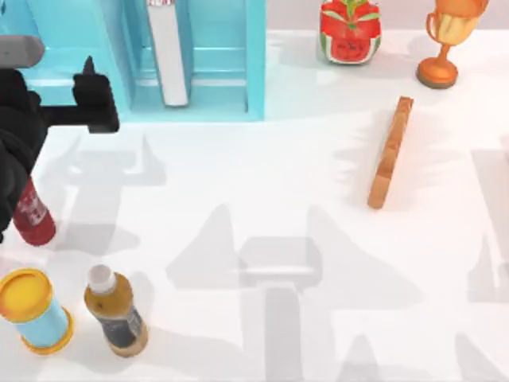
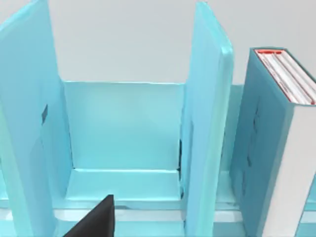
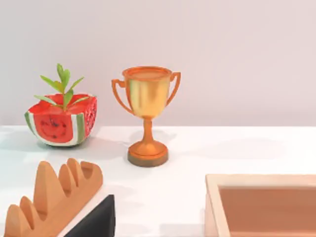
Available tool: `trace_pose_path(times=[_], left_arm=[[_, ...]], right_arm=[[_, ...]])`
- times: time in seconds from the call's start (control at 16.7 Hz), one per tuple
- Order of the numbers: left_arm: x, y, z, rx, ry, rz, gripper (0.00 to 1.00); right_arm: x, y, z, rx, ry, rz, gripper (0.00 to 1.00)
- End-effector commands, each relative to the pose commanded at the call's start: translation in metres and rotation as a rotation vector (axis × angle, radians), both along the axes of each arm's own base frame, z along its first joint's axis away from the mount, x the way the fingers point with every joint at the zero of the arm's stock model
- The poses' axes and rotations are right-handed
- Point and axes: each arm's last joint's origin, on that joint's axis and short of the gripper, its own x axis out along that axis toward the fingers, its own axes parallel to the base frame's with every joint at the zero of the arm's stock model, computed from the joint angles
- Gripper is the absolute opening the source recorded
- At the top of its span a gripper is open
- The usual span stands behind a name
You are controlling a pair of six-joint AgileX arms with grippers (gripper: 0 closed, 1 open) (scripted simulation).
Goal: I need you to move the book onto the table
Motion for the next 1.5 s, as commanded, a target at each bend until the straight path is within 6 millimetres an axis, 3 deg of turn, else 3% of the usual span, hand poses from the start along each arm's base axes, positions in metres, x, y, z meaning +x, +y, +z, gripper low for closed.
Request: trace_pose_path(times=[0.36,0.66,1.14,1.5], left_arm=[[0.076,-0.057,-0.059,0.022,0.056,-0.004,1.0],[0.098,-0.085,-0.101,0.035,0.069,-0.008,1.0],[0.099,-0.087,-0.108,0.039,0.076,-0.008,1.0],[0.138,-0.09,-0.108,0.038,0.072,-0.011,1.0]], right_arm=[[0.0,0.0,0.0,0.0,0.0,0.0,1.0],[0.0,0.0,0.0,0.0,0.0,0.0,1.0],[0.0,0.0,0.0,0.0,0.0,0.0,1.0],[0.0,0.0,0.0,0.0,0.0,0.0,1.0]])
